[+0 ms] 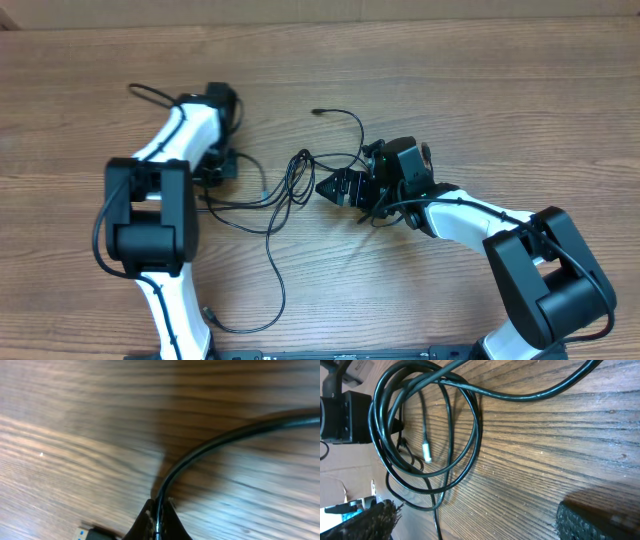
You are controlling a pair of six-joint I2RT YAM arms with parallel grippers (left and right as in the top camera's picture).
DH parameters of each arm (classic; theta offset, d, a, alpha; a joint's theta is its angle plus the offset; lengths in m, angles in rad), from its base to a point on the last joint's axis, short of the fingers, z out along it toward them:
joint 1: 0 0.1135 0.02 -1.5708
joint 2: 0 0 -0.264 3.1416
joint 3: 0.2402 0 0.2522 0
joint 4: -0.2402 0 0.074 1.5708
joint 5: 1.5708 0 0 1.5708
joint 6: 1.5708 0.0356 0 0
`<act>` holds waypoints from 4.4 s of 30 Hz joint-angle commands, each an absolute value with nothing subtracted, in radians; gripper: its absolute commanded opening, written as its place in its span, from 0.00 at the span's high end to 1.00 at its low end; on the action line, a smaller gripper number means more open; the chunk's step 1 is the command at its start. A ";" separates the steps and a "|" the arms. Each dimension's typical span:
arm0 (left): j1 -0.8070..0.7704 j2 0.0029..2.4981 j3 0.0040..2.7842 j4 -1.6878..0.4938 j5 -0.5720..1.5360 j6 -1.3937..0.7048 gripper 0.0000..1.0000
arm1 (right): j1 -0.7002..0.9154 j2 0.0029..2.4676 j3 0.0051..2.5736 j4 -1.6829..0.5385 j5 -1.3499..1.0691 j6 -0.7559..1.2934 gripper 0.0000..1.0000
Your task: Untangle cables
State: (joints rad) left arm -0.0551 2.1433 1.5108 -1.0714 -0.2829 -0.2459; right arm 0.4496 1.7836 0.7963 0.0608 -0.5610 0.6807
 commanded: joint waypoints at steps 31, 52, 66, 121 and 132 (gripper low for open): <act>-0.041 2.041 1.779 -1.324 0.713 0.158 0.96 | 0.372 1.790 0.799 0.007 -0.551 0.731 0.01; -0.372 2.041 1.779 -1.235 0.121 -0.300 0.79 | 0.089 1.790 0.798 -0.052 -0.563 0.733 0.00; -0.455 2.041 1.755 -1.185 -0.007 -0.383 0.75 | 0.084 1.790 0.799 -0.058 -0.564 0.733 0.00; -0.470 1.800 1.802 -1.087 -0.010 -0.274 0.96 | 0.084 1.790 0.798 -0.058 -0.595 0.733 0.00; -0.470 1.571 1.802 -0.945 -0.011 -0.133 0.96 | 0.084 1.790 0.798 -0.059 -0.598 0.733 0.00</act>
